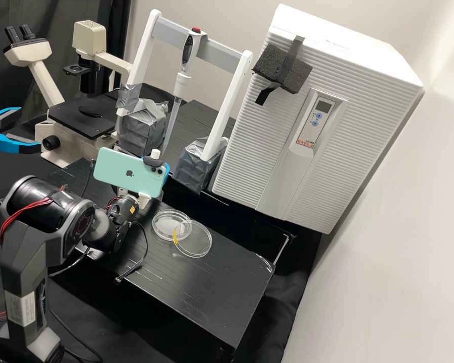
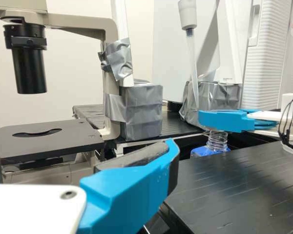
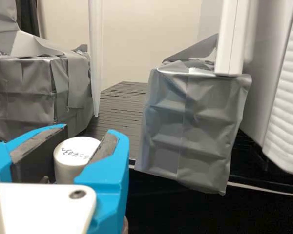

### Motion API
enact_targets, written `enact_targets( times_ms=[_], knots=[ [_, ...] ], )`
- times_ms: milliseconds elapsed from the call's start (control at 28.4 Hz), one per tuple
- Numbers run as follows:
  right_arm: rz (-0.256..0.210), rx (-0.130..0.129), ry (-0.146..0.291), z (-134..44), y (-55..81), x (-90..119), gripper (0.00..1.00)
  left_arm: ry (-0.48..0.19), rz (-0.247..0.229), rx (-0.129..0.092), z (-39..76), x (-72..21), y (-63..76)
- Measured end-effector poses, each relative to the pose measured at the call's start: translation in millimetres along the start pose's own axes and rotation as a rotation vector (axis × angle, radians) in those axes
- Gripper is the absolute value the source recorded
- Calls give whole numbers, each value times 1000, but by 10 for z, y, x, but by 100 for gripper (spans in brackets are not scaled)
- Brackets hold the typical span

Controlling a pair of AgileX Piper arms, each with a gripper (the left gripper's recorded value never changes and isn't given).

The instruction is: Open the bottle

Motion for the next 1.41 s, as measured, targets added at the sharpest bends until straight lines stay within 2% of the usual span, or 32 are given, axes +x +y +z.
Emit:
enact_targets(
  times_ms=[211,422,493,669,810,986,1056,1162,1408],
  knots=[
    [8,-5,13,-46,27,-156,0,0,0,0,0,0,0],
    [-2,-25,46,-85,35,-383,0,-1,0,-1,5,2,-1],
    [-17,-41,65,-112,19,-461,0,-5,-1,-2,12,4,-3],
    [-76,-94,118,-140,-63,-674,0,-4,0,16,11,4,-3],
    [-95,-127,132,-109,-68,-786,0,-4,0,21,11,4,-3],
    [-100,-123,122,-61,-40,-885,0,-6,0,21,15,4,-4],
    [-102,-108,121,-52,-36,-916,0,-5,0,21,13,4,-3],
    [-112,-105,133,-64,-45,-933,0,-5,0,21,13,4,-3],
    [-134,-112,139,-62,-80,-949,0,-5,2,22,13,9,3]
  ],
)
